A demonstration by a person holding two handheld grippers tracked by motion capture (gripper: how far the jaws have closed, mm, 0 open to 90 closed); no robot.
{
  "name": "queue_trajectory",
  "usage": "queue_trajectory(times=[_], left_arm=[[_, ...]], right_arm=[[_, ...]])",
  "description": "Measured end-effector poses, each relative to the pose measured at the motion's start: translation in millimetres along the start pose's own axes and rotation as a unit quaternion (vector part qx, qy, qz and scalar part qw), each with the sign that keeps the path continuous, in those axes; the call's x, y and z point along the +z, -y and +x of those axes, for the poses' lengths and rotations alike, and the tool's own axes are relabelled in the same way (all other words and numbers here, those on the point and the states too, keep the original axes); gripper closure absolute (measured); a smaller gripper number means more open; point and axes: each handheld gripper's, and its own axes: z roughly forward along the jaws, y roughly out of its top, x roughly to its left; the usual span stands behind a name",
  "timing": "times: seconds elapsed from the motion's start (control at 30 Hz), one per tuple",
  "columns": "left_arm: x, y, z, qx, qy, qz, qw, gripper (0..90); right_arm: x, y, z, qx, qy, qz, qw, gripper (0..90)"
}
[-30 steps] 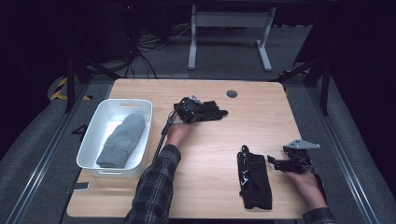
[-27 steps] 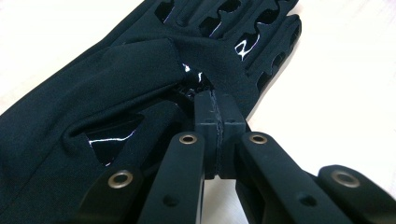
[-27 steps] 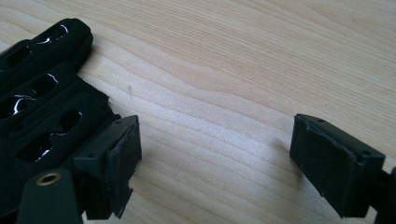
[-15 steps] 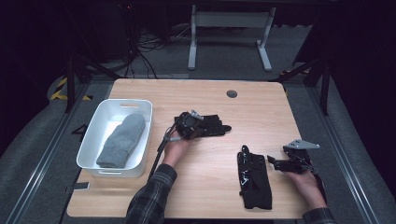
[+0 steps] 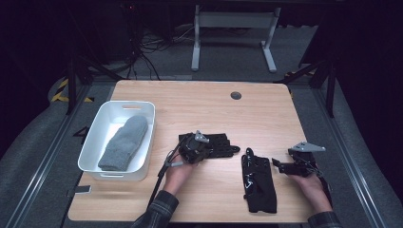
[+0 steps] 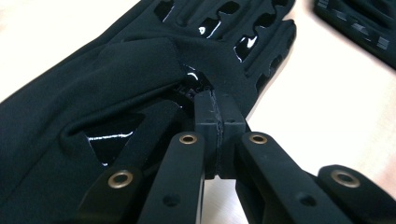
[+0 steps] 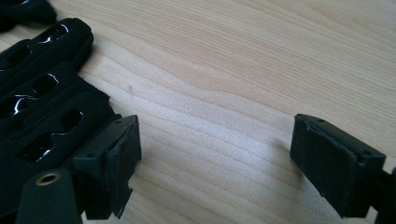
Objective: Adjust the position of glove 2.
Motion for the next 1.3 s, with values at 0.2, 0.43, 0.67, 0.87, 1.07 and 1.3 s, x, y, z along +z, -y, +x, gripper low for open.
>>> queue_trajectory(times=[0.2, 0.43, 0.67, 0.87, 1.07, 1.3], left_arm=[[-4.4, 8.5, -17.8, 0.008, 0.005, -0.002, 1.0, 90.0], [-25.1, -10.4, -10.6, 0.017, 0.002, -0.019, 0.9997, 89.9], [-23.0, -32.1, 34.8, 0.002, -0.043, -0.002, 0.9991, 89.9], [-4.9, -27.6, 65.1, -0.018, -0.055, 0.046, 0.9972, 89.9], [-6.0, -18.2, 58.4, -0.012, -0.05, 0.056, 0.9971, 89.8], [-17.9, -3.9, 41.9, 0.004, -0.031, 0.067, 0.9972, 89.8]], right_arm=[[0.1, 0.0, 0.1, 0.0, 0.0, 0.0, 1.0, 17.0], [0.1, 0.0, 0.1, -0.001, -0.001, 0.0, 1.0, 16.9], [0.1, 0.0, 0.1, -0.001, -0.001, 0.0, 1.0, 16.8], [0.1, 0.0, 0.1, -0.002, -0.002, 0.0, 1.0, 16.8], [0.0, 0.0, 0.2, -0.002, -0.002, 0.0, 1.0, 16.8], [0.0, 0.0, 0.3, -0.002, -0.002, 0.0, 1.0, 16.8]])
